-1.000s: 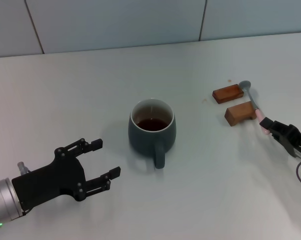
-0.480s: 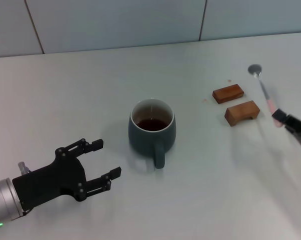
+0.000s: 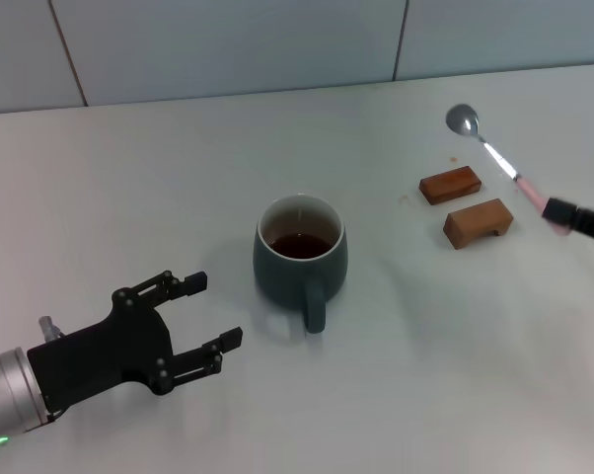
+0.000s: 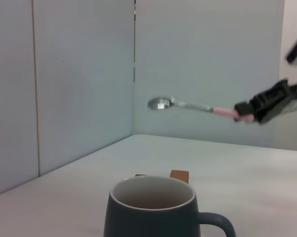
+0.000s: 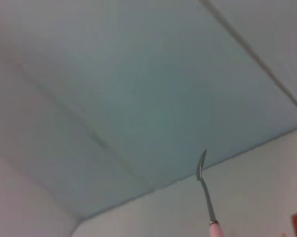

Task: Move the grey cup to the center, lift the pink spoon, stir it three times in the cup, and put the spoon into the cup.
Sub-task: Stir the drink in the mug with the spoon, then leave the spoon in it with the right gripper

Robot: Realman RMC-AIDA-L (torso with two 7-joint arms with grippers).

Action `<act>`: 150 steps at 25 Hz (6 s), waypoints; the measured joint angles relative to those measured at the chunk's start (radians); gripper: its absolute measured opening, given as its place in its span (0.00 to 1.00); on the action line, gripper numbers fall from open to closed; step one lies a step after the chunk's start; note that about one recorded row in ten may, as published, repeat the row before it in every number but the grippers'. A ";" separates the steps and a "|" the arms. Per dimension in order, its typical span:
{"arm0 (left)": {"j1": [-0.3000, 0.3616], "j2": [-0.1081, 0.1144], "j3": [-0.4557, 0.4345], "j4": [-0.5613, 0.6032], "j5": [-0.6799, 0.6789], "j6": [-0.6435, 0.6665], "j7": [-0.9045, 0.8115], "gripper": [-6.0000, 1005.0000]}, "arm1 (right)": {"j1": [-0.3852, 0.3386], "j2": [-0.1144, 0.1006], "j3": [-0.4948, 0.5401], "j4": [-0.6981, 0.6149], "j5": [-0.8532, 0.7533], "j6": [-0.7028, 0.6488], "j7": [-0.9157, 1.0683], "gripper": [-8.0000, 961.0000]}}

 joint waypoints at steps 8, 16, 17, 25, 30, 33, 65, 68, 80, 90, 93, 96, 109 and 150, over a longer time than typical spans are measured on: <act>0.000 -0.001 0.000 -0.001 -0.006 -0.003 -0.001 0.78 | 0.027 -0.002 -0.143 -0.426 -0.003 -0.142 0.191 0.13; -0.002 -0.002 -0.002 -0.003 -0.008 -0.004 -0.001 0.78 | 0.079 -0.003 -0.374 -0.827 -0.134 -0.188 0.363 0.13; -0.002 -0.002 -0.002 -0.005 -0.008 -0.005 -0.001 0.78 | 0.086 -0.003 -0.392 -0.858 -0.140 -0.194 0.379 0.13; -0.012 -0.001 -0.002 -0.011 -0.008 -0.007 0.005 0.78 | 0.226 -0.063 -0.416 -0.951 -0.176 -0.334 0.527 0.13; -0.014 0.000 -0.002 -0.011 -0.008 -0.007 0.002 0.78 | 0.314 -0.086 -0.457 -0.960 -0.216 -0.375 0.585 0.13; -0.014 0.000 -0.002 -0.010 -0.008 -0.007 0.002 0.78 | 0.361 -0.097 -0.483 -0.964 -0.243 -0.407 0.629 0.13; -0.017 0.000 0.000 -0.008 -0.001 -0.009 -0.002 0.78 | 0.763 -0.213 -0.581 -0.475 -0.527 -0.463 0.754 0.13; -0.018 0.000 0.000 -0.009 -0.001 -0.009 -0.002 0.78 | 0.771 -0.201 -0.593 -0.454 -0.547 -0.429 0.752 0.13; -0.029 0.001 0.000 -0.009 -0.002 -0.009 -0.002 0.78 | 0.825 -0.183 -0.717 -0.253 -0.548 -0.252 0.732 0.13; -0.037 0.002 0.000 -0.011 -0.001 -0.009 -0.002 0.78 | 0.873 -0.166 -0.734 -0.121 -0.587 -0.179 0.702 0.13; -0.037 0.002 0.000 -0.011 -0.001 -0.009 -0.002 0.78 | 0.885 -0.158 -0.737 -0.081 -0.608 -0.151 0.692 0.13; -0.036 0.002 0.000 -0.011 -0.001 -0.009 -0.002 0.78 | 0.894 -0.150 -0.764 -0.034 -0.610 -0.104 0.684 0.13; -0.028 -0.002 0.000 -0.011 0.000 -0.009 0.002 0.78 | 0.956 -0.099 -0.806 0.106 -0.626 -0.006 0.652 0.13; -0.023 0.000 0.014 -0.021 0.000 -0.021 0.007 0.78 | 0.980 -0.077 -0.796 0.094 -0.678 -0.002 0.677 0.15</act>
